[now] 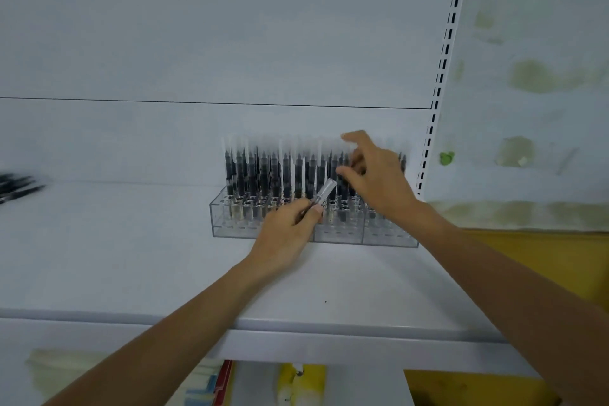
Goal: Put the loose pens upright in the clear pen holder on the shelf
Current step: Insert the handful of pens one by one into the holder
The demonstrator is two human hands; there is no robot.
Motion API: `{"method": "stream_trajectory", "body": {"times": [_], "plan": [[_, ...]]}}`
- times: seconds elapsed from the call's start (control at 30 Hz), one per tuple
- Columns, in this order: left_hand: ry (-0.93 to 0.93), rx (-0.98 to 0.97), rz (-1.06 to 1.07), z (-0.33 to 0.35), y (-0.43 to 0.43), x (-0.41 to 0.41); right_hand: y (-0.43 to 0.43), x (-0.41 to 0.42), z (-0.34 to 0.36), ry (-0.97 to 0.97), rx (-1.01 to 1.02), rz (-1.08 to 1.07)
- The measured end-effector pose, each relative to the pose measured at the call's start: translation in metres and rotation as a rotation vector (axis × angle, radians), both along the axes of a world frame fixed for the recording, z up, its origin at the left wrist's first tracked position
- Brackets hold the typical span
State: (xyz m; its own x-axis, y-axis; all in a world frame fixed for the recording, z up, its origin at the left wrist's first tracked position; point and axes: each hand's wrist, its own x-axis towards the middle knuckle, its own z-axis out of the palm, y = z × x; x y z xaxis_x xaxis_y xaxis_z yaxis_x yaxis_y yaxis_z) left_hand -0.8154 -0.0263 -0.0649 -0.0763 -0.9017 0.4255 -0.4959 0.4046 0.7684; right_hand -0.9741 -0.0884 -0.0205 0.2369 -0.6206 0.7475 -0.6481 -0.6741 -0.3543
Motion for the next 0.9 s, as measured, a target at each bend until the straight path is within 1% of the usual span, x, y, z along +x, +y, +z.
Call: {"method": "stream_trajectory", "body": {"times": [0.03, 0.13, 0.2, 0.27, 0.3, 0.37, 0.4, 0.43, 0.5, 0.53, 0.57, 0.63, 0.73, 0.8, 0.83, 0.87, 0.9], "plan": [[0.011, -0.005, 0.008, 0.000, -0.001, 0.001, 0.000, 0.000, -0.003, 0.030, 0.008, -0.005], [0.042, -0.026, 0.030, -0.001, 0.000, 0.002, -0.003, 0.000, -0.005, 0.042, -0.003, -0.029], [0.073, -0.054, 0.022, -0.001, 0.003, 0.002, -0.001, -0.001, -0.008, 0.100, 0.007, -0.056], [0.119, -0.071, -0.001, 0.002, 0.005, 0.002, 0.006, -0.001, -0.009, 0.146, -0.042, -0.112], [0.152, -0.068, -0.029, 0.004, 0.006, 0.002, 0.012, -0.001, -0.009, 0.119, -0.100, -0.124], [0.210, -0.066, -0.106, 0.012, 0.009, -0.001, 0.026, 0.002, -0.001, -0.001, -0.183, -0.067], [0.228, -0.072, -0.140, 0.015, 0.010, -0.005, 0.033, 0.005, 0.005, -0.045, -0.163, -0.013], [0.248, -0.084, -0.162, 0.019, 0.011, -0.009, 0.041, 0.008, 0.010, -0.069, -0.087, 0.051], [0.314, -0.091, -0.184, 0.025, 0.014, -0.017, 0.053, 0.015, 0.015, -0.104, 0.153, 0.203], [0.337, -0.085, -0.195, 0.026, 0.016, -0.020, 0.057, 0.017, 0.014, -0.127, 0.212, 0.253], [0.340, -0.088, -0.207, 0.025, 0.017, -0.022, 0.059, 0.017, 0.014, -0.143, 0.209, 0.274], [0.277, -0.105, -0.238, 0.022, 0.017, -0.022, 0.061, 0.013, 0.014, -0.185, 0.142, 0.274], [0.042, -0.151, -0.241, 0.017, 0.013, -0.015, 0.060, 0.007, 0.016, -0.252, 0.099, 0.260], [-0.034, -0.143, -0.232, 0.011, 0.015, -0.010, 0.059, 0.006, 0.019, -0.278, 0.045, 0.236], [-0.085, -0.126, -0.234, 0.005, 0.016, -0.007, 0.058, 0.005, 0.021, -0.329, 0.014, 0.221], [-0.184, -0.117, -0.237, 0.000, 0.016, -0.005, 0.055, 0.002, 0.025, -0.412, -0.011, 0.208], [-0.338, -0.121, -0.242, -0.007, 0.016, -0.003, 0.051, -0.002, 0.030, -0.499, -0.041, 0.187]]}}
